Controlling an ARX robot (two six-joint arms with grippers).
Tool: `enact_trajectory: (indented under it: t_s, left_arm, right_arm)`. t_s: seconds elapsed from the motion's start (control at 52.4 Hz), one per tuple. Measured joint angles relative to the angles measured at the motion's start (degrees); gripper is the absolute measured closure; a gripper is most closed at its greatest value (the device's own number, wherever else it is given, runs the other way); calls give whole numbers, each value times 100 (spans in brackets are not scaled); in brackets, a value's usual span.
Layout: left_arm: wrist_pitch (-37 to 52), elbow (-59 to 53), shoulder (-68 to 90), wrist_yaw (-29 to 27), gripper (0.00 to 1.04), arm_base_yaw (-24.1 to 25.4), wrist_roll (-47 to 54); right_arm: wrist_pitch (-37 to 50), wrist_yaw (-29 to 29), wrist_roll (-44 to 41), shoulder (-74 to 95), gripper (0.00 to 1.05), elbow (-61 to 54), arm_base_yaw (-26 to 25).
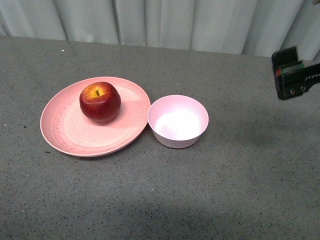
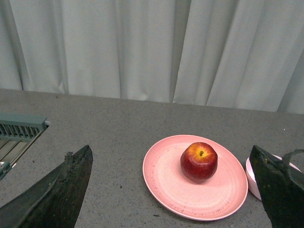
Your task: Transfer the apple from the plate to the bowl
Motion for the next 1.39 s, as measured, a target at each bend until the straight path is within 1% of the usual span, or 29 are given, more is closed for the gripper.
enact_trajectory:
  t_s: [0.019, 0.038, 0.057, 0.076, 0.134, 0.153, 0.191, 0.229, 0.324, 0.363, 0.401, 0.477, 0.496, 0.534, 0.553, 0.591, 0.611, 0.649, 0.706, 0.801, 0.916, 1.393]
  left_arm:
    - [0, 0, 0, 0, 7, -2, 0]
    - [0, 0, 0, 4, 7, 0, 2]
    - [0, 0, 0, 13, 7, 0, 2]
    - [0, 0, 0, 13, 7, 0, 2]
    - [0, 0, 0, 2, 7, 0, 0]
    - [0, 0, 2, -2, 7, 0, 0]
    - [0, 0, 9, -2, 7, 0, 0]
    - [0, 0, 7, -2, 7, 0, 0]
    - [0, 0, 7, -2, 7, 0, 2]
    - [0, 0, 7, -2, 7, 0, 2]
    - [0, 0, 7, 0, 7, 0, 0]
    - [0, 0, 7, -2, 7, 0, 2]
    - [0, 0, 7, 0, 7, -2, 0]
    - [0, 0, 7, 0, 7, 0, 0]
    - [0, 0, 7, 0, 7, 0, 0]
    - [0, 0, 4, 0, 7, 0, 0]
    - [0, 0, 7, 0, 7, 0, 0]
    - [0, 0, 7, 0, 7, -2, 0]
    - [0, 0, 0, 4, 7, 0, 2]
    - [0, 0, 9, -7, 7, 0, 0]
    - [0, 0, 0, -2, 7, 0, 0]
    - [0, 0, 0, -2, 7, 0, 0]
  right_arm:
    - [592, 127, 149, 68, 18, -157, -7]
    - [885, 166, 225, 98, 20, -236, -11]
    - [1423, 201, 361, 151, 23, -413, -31]
    - [1661, 199, 420, 164, 25, -501, -39]
    - [2876, 125, 662, 140, 36, -1047, -114]
    - [3032, 109, 708, 111, 38, -1119, -125]
    - [3519, 50, 807, -98, 47, -1388, -197]
    - [3657, 15, 857, -286, 52, -1552, -243]
    - [3685, -90, 933, -787, 66, -1897, -356]
    - [3587, -133, 953, -964, 72, -2000, -393]
    - [3274, -186, 966, -1252, 80, -2127, -455]
    - [3082, -256, 984, -1711, 94, -2371, -553]
    - [3073, -262, 984, -1744, 95, -2387, -560]
    - [3023, -297, 986, -1963, 102, -2490, -601]
    - [2999, -310, 986, -2013, 104, -2531, -610]
    - [2911, -367, 999, -2262, 104, -2669, -651]
    - [1888, -935, 1019, -4074, 104, -3401, -1220]
    - [1742, -935, 1021, -4205, 104, -3427, -1220]
    - [966, -940, 1019, -4885, 104, -3598, -1220]
    - [306, -940, 1019, -5727, 104, -3731, -1220]
    - [-142, -940, 1021, -6441, 104, -3731, -1224]
    - [-1375, -940, 1021, -7711, 104, -3733, -1224]
